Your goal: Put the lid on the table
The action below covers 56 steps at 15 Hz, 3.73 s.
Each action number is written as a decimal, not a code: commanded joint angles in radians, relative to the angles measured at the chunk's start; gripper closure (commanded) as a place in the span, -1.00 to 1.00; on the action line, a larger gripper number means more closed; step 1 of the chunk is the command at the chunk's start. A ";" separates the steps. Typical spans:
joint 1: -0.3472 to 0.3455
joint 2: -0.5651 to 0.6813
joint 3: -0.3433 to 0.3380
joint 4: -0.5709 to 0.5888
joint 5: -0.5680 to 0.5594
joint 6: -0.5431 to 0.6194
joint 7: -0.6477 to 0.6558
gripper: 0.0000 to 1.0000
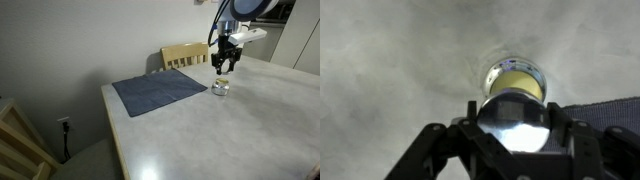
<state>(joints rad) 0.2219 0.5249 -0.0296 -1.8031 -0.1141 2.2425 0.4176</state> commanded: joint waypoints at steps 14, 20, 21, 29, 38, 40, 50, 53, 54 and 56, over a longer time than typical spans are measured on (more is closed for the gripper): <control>-0.272 -0.211 -0.021 -0.332 0.280 0.301 -0.220 0.12; -0.318 -0.079 -0.021 -0.191 0.330 0.208 -0.236 0.12; -0.321 -0.052 -0.020 -0.162 0.332 0.189 -0.235 0.12; -0.356 0.169 -0.019 0.102 0.348 0.012 -0.230 0.12; -0.389 0.249 -0.009 0.221 0.375 -0.057 -0.242 0.12; -0.392 0.277 -0.008 0.261 0.374 -0.094 -0.244 0.12; -0.398 0.397 -0.013 0.431 0.367 -0.240 -0.230 0.12; -0.390 0.409 -0.015 0.450 0.362 -0.248 -0.222 -0.35; -0.387 0.410 -0.015 0.455 0.358 -0.253 -0.222 -0.61; -0.380 0.407 -0.014 0.455 0.354 -0.253 -0.223 -0.84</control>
<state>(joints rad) -0.1561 0.9162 -0.0513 -1.3857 0.2367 2.0281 0.2067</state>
